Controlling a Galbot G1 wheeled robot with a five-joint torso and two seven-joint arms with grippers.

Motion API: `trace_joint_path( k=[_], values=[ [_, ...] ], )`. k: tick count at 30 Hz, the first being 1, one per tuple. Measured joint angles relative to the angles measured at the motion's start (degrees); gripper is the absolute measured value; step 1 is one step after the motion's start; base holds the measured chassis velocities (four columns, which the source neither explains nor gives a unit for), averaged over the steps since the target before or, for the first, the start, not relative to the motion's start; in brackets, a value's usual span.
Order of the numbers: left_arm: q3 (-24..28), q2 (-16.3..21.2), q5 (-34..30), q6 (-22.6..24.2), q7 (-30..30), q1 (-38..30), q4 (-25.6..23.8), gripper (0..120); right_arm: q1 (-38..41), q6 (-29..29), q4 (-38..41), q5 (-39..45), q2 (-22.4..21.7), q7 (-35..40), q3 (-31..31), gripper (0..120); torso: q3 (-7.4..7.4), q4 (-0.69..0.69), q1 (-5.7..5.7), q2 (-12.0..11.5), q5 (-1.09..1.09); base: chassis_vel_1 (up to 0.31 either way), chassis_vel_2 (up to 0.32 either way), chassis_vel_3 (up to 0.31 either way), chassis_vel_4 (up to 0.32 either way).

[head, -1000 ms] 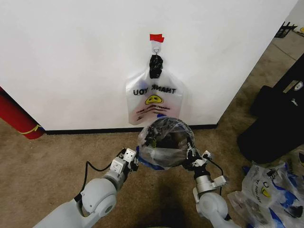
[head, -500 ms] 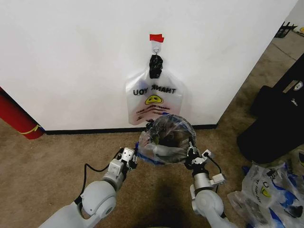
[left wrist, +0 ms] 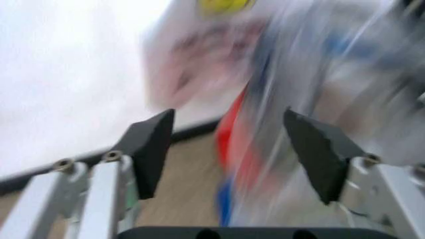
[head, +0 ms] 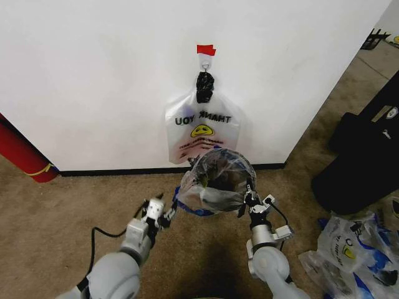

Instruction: Pick up the garbage bag from the wall and place it over the trash bin.

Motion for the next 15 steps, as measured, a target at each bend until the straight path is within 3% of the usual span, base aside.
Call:
trace_joint_path(
  k=[4, 5, 7, 11, 15],
  values=[
    [-0.54, 0.79, -9.05, -2.53, 7.99, -6.51, 1.41, 91, 0.35, 3.03, -4.41, -2.08, -2.09, -14.00, 2.63, 1, 0.01, 0.00, 0.00, 0.00, -0.01, 0.000, 0.000, 0.000, 0.000],
    [-0.54, 0.79, -9.05, -2.53, 7.99, -6.51, 1.41, 91, 0.35, 3.03, -4.41, -2.08, -2.09, -14.00, 2.63, 1, 0.01, 0.00, 0.00, 0.00, -0.01, 0.000, 0.000, 0.000, 0.000],
    [-0.30, 1.15, -13.42, -2.86, 12.26, -9.61, 2.94, 98, 1.37, 4.26, -7.19, -1.92, -3.03, -21.55, 4.70, 1, 0.01, -0.01, 0.00, 0.00, 0.01, 0.000, 0.000, 0.000, 0.000],
    [0.67, 1.57, -20.44, -0.10, 15.60, -14.39, 5.44, 100, 3.23, 4.73, -12.10, -0.19, -4.94, -38.81, 9.04, 1, 0.01, 0.00, 0.01, 0.00, 0.01, 0.000, 0.000, 0.000, 0.000],
    [1.43, 1.81, -21.81, 2.70, 16.43, -15.88, 7.26, 100, 3.81, 3.94, -13.51, 0.66, -5.83, -47.64, 10.99, 1, 0.01, 0.00, 0.01, 0.00, -0.02, 0.000, 0.000, 0.000, 0.000]
  ],
)
